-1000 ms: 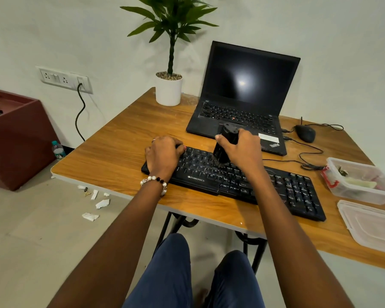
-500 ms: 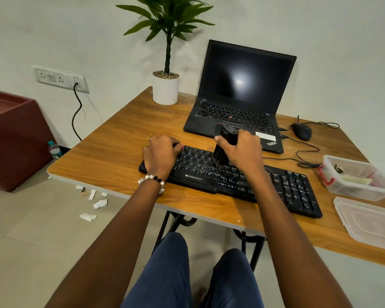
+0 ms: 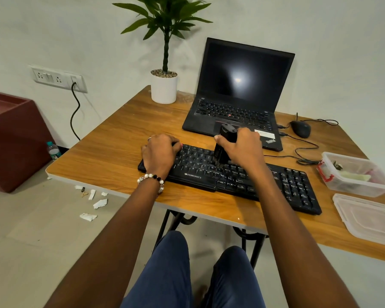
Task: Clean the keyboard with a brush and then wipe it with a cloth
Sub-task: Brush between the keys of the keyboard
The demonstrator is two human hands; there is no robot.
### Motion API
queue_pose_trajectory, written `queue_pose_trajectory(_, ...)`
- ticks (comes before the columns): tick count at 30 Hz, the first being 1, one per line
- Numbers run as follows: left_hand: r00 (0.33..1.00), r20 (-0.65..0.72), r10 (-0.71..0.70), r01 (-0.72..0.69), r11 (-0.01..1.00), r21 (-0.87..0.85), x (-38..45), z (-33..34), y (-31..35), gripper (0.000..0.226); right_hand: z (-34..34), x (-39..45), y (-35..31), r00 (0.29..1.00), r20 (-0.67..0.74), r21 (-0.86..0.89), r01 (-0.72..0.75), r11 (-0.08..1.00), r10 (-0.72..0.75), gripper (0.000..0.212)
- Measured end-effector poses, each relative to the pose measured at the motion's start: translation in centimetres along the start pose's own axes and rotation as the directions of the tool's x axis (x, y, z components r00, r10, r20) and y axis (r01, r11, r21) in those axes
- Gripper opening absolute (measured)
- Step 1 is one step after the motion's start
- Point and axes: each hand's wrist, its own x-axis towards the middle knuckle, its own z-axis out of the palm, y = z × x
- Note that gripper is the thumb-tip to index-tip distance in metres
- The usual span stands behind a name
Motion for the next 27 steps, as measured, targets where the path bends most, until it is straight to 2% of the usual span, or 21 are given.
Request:
queue_pose_trajectory(4,1.0,0.002,0.002,-0.002,1.0,0.001,0.0,0.2,-0.1,0.02,-1.8,0.1,0.5,0.983,0.179,0.2,-0.078,0.977,0.042,0.035)
queue_pose_trajectory(5,1.0,0.001,0.001,-0.001,1.0,0.002,0.0,0.2,0.0,0.02,-2.0,0.1,0.6,0.985,0.163,0.248,-0.086,0.965,0.046,0.035)
queue_pose_trajectory(7,1.0,0.001,0.001,-0.001,1.0,-0.001,0.0,0.2,-0.1,0.021,-1.6,0.1,0.8,0.996,0.047,0.301,-0.086,0.95,0.075,0.039)
queue_pose_trajectory(10,1.0,0.0,0.002,-0.002,1.0,0.002,0.0,0.0,-0.1,0.021,-0.1,-0.5,0.9,0.994,-0.097,0.252,-0.032,0.967,0.058,0.044)
queue_pose_trajectory(12,1.0,0.003,0.006,-0.006,1.0,0.004,0.0,0.0,-0.1,0.02,0.7,-0.8,0.8,0.995,-0.09,0.212,-0.011,0.977,0.03,0.044)
queue_pose_trajectory(15,1.0,0.001,0.004,-0.004,1.0,0.006,0.0,0.1,-0.1,0.02,0.0,-0.4,0.5,0.998,0.026,0.142,-0.063,0.988,0.06,0.04)
queue_pose_trajectory(18,1.0,-0.003,0.002,-0.002,1.0,0.005,0.0,0.2,-0.1,0.02,-1.4,0.1,0.3,0.988,0.137,0.308,-0.113,0.945,0.074,0.033)
queue_pose_trajectory(22,1.0,-0.009,-0.005,0.005,1.0,-0.009,0.1,0.3,-0.2,0.018,-0.5,-0.6,-0.8,0.997,-0.019,0.384,-0.066,0.921,0.079,0.038)
queue_pose_trajectory(25,1.0,-0.014,-0.005,0.005,1.0,-0.004,0.1,0.2,-0.2,0.018,0.9,-1.6,-1.9,1.0,-0.009,0.478,0.011,0.878,-0.008,0.03)
queue_pose_trajectory(27,1.0,-0.016,-0.007,0.007,1.0,-0.003,0.1,0.2,-0.2,0.017,1.7,-1.9,-2.5,0.996,0.016,0.475,0.069,0.877,-0.087,0.026)
